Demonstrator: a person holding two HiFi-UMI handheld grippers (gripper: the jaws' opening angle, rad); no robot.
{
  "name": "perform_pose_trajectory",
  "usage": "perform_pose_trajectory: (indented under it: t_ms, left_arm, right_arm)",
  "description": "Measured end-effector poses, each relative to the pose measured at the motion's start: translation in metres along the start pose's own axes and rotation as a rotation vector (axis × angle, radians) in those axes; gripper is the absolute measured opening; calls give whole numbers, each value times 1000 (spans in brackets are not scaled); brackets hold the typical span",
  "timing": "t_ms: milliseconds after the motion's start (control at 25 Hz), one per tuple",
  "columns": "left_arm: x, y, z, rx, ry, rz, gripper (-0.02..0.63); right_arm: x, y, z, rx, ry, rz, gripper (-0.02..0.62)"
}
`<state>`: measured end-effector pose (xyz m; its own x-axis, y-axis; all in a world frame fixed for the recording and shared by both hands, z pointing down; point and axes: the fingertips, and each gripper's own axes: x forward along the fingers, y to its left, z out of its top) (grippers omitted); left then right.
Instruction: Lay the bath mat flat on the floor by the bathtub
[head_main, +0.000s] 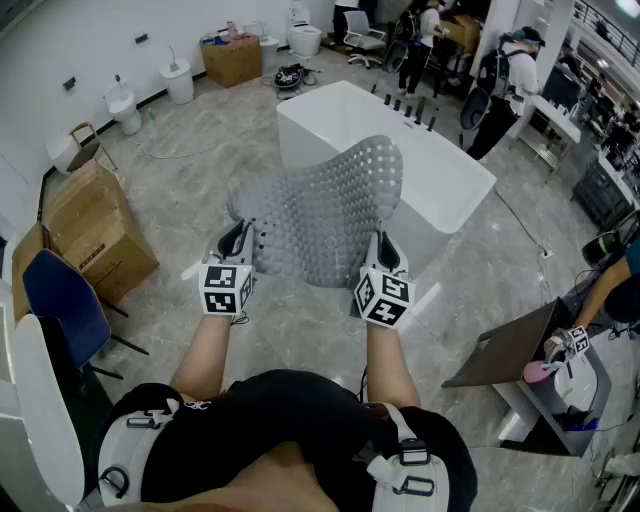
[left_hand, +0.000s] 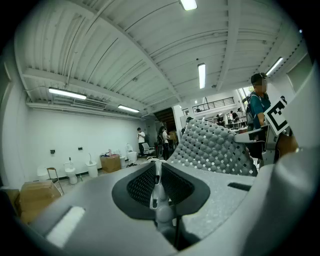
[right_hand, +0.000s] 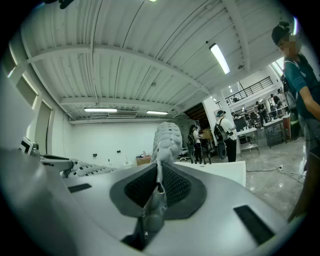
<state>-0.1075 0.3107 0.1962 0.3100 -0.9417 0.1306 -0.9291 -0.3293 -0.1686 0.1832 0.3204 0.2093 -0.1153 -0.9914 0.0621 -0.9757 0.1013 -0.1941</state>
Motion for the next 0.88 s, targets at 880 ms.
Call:
perform_pose_trajectory:
  t_ms: [880]
  left_arm:
    - [-46,60,2,-48,-55,56,41]
  right_arm:
    - [-15,52,-32,75,57,-3,34]
